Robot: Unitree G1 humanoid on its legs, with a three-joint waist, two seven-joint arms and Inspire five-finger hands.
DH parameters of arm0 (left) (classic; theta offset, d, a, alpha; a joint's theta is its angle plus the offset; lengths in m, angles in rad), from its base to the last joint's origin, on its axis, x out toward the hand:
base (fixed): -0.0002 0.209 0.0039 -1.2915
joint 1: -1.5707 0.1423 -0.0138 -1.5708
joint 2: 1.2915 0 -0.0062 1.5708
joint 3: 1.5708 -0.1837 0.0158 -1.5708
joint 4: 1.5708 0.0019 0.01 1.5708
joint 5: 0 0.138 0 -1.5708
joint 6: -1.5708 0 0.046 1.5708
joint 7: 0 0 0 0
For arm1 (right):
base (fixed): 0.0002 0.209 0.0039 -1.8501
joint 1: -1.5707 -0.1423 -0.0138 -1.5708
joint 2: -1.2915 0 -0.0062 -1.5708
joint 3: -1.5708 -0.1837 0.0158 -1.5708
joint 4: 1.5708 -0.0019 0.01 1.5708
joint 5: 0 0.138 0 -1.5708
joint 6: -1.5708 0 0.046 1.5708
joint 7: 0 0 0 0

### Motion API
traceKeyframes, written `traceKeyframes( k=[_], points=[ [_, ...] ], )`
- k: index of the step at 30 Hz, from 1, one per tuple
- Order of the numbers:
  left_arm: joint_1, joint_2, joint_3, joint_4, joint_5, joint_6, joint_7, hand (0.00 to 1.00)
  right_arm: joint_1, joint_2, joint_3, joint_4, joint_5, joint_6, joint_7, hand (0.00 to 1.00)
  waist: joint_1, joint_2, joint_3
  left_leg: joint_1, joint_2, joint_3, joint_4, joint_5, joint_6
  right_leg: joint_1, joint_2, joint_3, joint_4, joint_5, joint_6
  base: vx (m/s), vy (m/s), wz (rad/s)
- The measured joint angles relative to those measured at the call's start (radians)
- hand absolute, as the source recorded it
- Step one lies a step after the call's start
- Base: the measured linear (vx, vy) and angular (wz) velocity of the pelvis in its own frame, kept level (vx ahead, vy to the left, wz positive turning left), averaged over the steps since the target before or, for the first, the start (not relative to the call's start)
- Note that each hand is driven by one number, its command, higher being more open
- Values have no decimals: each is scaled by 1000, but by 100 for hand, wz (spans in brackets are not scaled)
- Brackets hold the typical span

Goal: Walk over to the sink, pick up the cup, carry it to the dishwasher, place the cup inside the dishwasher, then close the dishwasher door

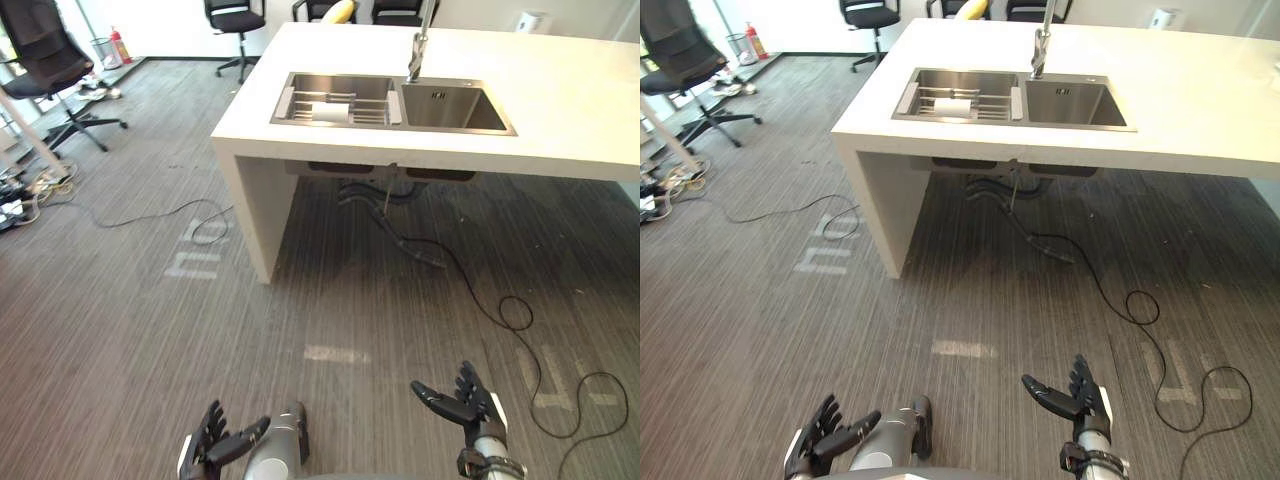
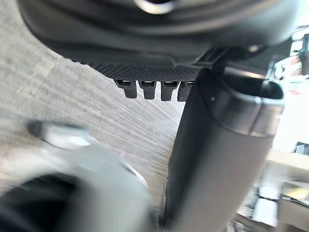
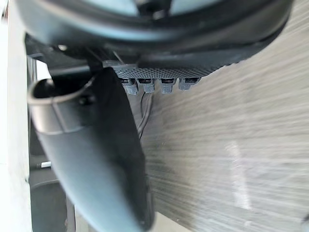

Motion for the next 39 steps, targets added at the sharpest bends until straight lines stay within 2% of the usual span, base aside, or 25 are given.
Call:
traceKeyframes(
  k=[1,3,4,5,6,8,10,13,14,15,16,17,20,22,24,26,27,29,30,31,32,33,35,36,39],
  points=[
    [-7,-1,-2,0,-5,0,4,100,0,9,0,-5,0,0,-1,100,-1,-12,-4,1,-11,10,15,-25,4,-16,-17,31,40,1,1,535,222,-25],
    [-21,9,-14,-1,-10,0,3,100,3,23,6,-4,0,7,13,100,-3,-37,-11,50,-52,47,28,-85,27,-89,-86,101,258,40,56,474,217,-19],
    [-25,11,-19,-1,-13,1,4,100,3,29,7,-3,1,12,17,100,-7,-37,-4,105,-69,61,29,-124,37,-141,-125,109,430,114,81,514,204,-21],
    [-27,9,-22,-1,-17,0,5,100,4,31,8,0,1,13,17,100,-10,-32,-2,136,-73,64,25,-143,42,-169,-142,109,516,168,88,612,208,-22],
    [-31,6,-23,-2,-22,0,6,100,11,34,13,18,-2,14,19,100,-18,-24,4,207,-74,65,11,-175,45,-219,-156,99,665,176,99,495,146,-15],
    [-39,7,-32,-2,-28,0,11,100,15,34,37,45,-8,16,20,100,-30,-12,11,338,-70,65,-78,-185,38,-303,-143,39,744,126,62,417,76,-11],
    [-58,16,-43,-2,-29,0,16,100,17,33,45,52,-8,15,24,100,-38,-1,15,423,-41,65,-156,-179,27,-372,-102,-48,656,92,43,396,20,-6],
    [-105,21,-45,-3,-32,1,32,100,21,31,43,53,-7,-7,42,100,-49,2,18,491,-2,47,-224,-175,1,-466,-59,-142,399,91,46,382,-44,14],
    [-124,24,-49,-4,-33,1,33,100,25,27,40,52,-7,-15,47,100,-60,1,18,505,3,33,-235,-182,-24,-495,-45,-138,283,134,42,362,-115,47],
    [-130,25,-54,-16,-33,0,35,100,34,23,38,48,-7,-17,53,100,-68,-1,18,526,2,19,-233,-200,-54,-508,-39,-119,202,209,17,369,-139,48],
    [-132,25,-57,-25,-33,-1,38,100,41,23,39,47,-7,-17,54,100,-71,-3,19,541,1,12,-228,-212,-73,-508,-39,-109,191,272,-4,424,-195,56],
    [-131,13,-60,-49,-34,-1,58,100,52,18,39,49,-7,-5,54,100,-76,9,19,562,16,-10,-208,-225,-95,-488,-39,-117,227,292,-12,451,-227,35],
    [-104,-35,-63,-200,-25,-62,138,100,47,21,45,7,-8,18,63,100,-65,45,28,483,77,-11,-32,-197,-138,-463,-13,-143,226,226,-22,417,-256,19],
    [-94,-54,-71,-316,-25,-90,189,100,49,20,45,-9,-8,32,62,100,-65,53,30,415,109,-19,124,-141,-137,-425,-6,-172,217,194,-33,355,-242,32],
    [-76,-56,-94,-494,-27,-112,213,100,61,15,45,-20,-7,49,54,100,-61,50,33,328,162,-28,345,-20,-109,-329,4,-200,167,167,-41,257,-156,30],
    [-62,-47,-119,-627,-28,-129,205,100,64,3,40,-26,-5,52,48,100,-58,51,32,255,174,-18,422,-74,-86,-289,10,-205,126,166,-42,229,-110,7],
    [-58,-38,-131,-682,-29,-135,198,100,63,-4,34,-26,-4,55,47,100,-58,53,30,230,169,-9,405,-97,-85,-275,8,-205,106,169,-36,193,-53,-2],
    [-55,-20,-152,-775,-41,-147,172,100,61,-11,21,-26,-3,73,37,100,-57,53,29,215,135,13,252,-121,-85,-242,-3,-204,70,178,-21,190,22,0],
    [-55,-17,-164,-821,-50,-150,148,100,62,-19,17,-27,-2,87,32,100,-58,54,28,218,98,29,91,-123,-86,-226,-16,-205,54,182,-14,183,82,5],
    [-54,-17,-177,-852,-59,-151,131,100,71,-26,18,-27,-2,97,31,100,-58,59,25,221,67,27,-54,-103,-88,-223,-24,-204,49,184,-6,139,103,6],
    [-51,-21,-193,-882,-71,-152,116,100,78,-36,20,-30,-2,105,31,100,-57,77,16,226,42,19,-210,-23,-92,-224,-24,-201,46,182,17,166,162,-19],
    [-43,-25,-201,-907,-75,-151,109,100,81,-40,27,-20,-7,129,27,100,-40,78,9,268,18,41,-282,63,-60,-219,-24,-159,46,174,52,211,151,-20],
    [-33,-25,-202,-934,-75,-144,120,100,103,-26,63,-31,-9,135,30,100,-37,67,0,277,1,44,-282,50,-49,-207,-12,-97,3,170,60,190,114,-14],
    [-25,-36,-201,-959,-75,-134,142,100,110,-19,92,-29,-21,138,28,100,-30,65,0,270,0,49,-244,21,-44,-201,-16,-78,-15,182,74,115,98,-16],
    [13,-41,-201,-1036,-74,-123,181,100,98,-5,98,-30,-45,144,24,100,-3,62,-1,277,16,99,-175,-55,-38,-211,-21,-22,19,159,75,94,89,-49]
  ],
)
